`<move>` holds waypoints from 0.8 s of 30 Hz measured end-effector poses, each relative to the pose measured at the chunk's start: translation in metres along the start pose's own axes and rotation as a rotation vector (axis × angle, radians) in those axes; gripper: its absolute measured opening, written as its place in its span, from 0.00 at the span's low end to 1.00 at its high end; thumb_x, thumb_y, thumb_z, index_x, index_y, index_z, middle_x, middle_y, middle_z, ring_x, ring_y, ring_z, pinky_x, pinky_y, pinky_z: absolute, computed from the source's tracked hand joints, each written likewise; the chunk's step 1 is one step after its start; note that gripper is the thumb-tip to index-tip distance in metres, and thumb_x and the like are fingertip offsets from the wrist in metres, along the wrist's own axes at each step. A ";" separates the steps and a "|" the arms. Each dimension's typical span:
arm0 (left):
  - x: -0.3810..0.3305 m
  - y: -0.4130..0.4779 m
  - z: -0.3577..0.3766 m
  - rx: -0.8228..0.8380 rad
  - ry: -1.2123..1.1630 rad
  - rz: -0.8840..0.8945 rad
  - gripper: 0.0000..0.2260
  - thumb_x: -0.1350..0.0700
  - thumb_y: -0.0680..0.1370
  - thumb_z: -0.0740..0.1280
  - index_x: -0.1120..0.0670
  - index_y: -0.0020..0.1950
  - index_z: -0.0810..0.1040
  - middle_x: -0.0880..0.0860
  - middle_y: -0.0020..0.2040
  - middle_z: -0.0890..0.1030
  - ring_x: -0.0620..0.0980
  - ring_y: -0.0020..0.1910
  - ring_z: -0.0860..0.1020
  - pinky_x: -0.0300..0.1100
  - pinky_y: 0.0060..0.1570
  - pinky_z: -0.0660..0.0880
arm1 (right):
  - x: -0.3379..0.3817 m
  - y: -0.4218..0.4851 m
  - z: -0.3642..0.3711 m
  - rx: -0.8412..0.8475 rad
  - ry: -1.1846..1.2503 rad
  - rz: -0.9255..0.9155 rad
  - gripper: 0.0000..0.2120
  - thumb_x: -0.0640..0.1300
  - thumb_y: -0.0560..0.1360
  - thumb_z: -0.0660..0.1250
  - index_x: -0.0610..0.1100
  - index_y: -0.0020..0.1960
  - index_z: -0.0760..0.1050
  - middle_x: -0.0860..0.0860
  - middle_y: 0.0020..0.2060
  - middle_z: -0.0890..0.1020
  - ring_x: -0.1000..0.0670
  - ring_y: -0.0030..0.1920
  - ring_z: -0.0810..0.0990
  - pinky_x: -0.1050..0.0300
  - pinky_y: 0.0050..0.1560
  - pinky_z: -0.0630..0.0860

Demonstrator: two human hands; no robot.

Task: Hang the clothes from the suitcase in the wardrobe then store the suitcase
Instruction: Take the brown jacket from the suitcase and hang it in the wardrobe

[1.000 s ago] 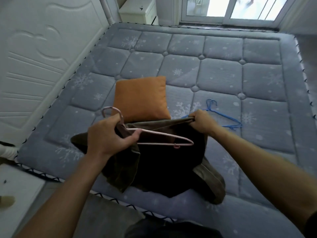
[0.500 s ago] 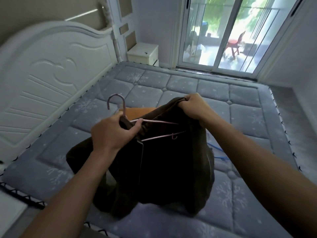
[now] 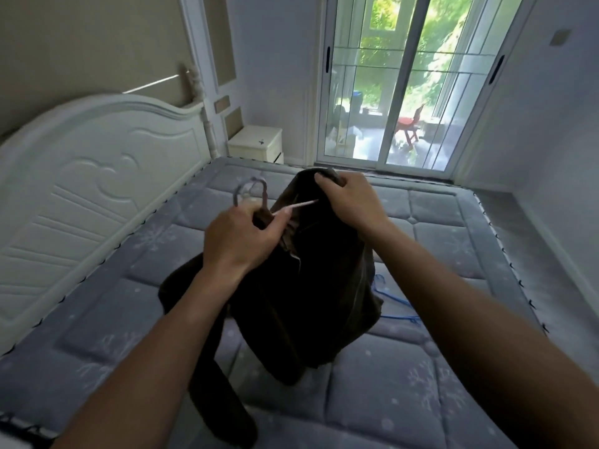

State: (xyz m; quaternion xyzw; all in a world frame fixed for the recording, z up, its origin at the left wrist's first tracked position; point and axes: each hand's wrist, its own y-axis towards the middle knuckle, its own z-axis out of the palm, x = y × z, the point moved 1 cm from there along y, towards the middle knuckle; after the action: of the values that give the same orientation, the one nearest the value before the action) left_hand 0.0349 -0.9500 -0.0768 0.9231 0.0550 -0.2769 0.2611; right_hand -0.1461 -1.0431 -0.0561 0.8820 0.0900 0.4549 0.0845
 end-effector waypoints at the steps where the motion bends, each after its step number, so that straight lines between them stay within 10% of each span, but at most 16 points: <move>1: 0.001 -0.005 0.000 0.026 -0.011 0.057 0.19 0.35 0.78 0.66 0.47 0.35 0.76 0.48 0.34 0.78 0.56 0.40 0.82 0.43 0.35 0.69 | 0.006 0.000 -0.006 -0.038 0.024 -0.022 0.19 0.59 0.79 0.64 0.44 0.43 0.81 0.47 0.37 0.83 0.48 0.39 0.81 0.51 0.42 0.73; 6: 0.010 -0.008 -0.012 0.112 -0.064 0.186 0.20 0.36 0.80 0.62 0.45 0.34 0.77 0.48 0.36 0.80 0.55 0.42 0.81 0.47 0.39 0.75 | 0.036 0.000 -0.032 -0.037 -0.051 -0.118 0.19 0.55 0.82 0.63 0.39 0.48 0.82 0.41 0.40 0.84 0.44 0.40 0.82 0.47 0.42 0.77; 11: -0.001 0.014 -0.017 0.128 0.009 0.108 0.18 0.38 0.81 0.62 0.48 0.37 0.75 0.50 0.37 0.78 0.56 0.42 0.79 0.46 0.40 0.70 | 0.057 -0.026 -0.020 0.148 -0.125 -0.220 0.18 0.51 0.82 0.63 0.49 0.35 0.74 0.55 0.25 0.75 0.61 0.24 0.71 0.65 0.28 0.65; 21: -0.008 0.061 -0.045 0.108 -0.145 0.125 0.11 0.42 0.74 0.70 0.48 0.39 0.78 0.46 0.35 0.79 0.49 0.38 0.79 0.44 0.38 0.72 | 0.038 -0.095 0.000 0.211 -0.465 -0.251 0.18 0.63 0.77 0.61 0.49 0.43 0.75 0.51 0.37 0.82 0.44 0.42 0.82 0.52 0.41 0.77; 24: -0.014 0.067 -0.066 0.156 -0.212 0.254 0.12 0.45 0.75 0.73 0.45 0.36 0.75 0.44 0.33 0.77 0.44 0.35 0.77 0.41 0.35 0.68 | 0.044 -0.090 -0.041 -0.057 -0.426 -0.493 0.16 0.64 0.75 0.64 0.51 0.44 0.74 0.55 0.38 0.78 0.52 0.39 0.76 0.57 0.38 0.71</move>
State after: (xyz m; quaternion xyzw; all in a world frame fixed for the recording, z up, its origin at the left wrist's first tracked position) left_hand 0.0714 -0.9732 0.0083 0.9057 -0.1116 -0.3408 0.2259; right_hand -0.1624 -0.9426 -0.0188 0.9062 0.2685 0.2283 0.2338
